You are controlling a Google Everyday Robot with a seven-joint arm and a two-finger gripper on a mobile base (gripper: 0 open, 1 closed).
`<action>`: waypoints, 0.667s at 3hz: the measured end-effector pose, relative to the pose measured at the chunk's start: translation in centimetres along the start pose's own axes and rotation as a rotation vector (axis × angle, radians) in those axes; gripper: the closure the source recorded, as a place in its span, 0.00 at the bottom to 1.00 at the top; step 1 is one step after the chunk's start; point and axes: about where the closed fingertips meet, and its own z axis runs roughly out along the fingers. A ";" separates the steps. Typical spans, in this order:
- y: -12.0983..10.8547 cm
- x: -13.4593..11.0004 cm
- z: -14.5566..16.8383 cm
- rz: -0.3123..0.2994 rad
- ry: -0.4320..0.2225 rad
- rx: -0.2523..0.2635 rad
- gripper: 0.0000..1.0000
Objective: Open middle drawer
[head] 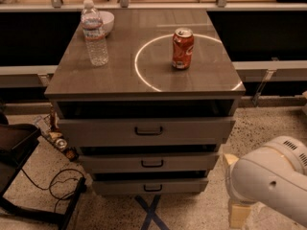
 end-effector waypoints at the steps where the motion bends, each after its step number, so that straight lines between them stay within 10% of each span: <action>1: 0.2 -0.8 5.0 -0.037 0.008 0.008 0.00; 2: -0.1 -2.6 8.2 -0.095 -0.013 0.025 0.00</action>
Offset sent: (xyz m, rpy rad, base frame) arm 0.0345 0.0450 -0.1179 0.0093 -0.0270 0.1616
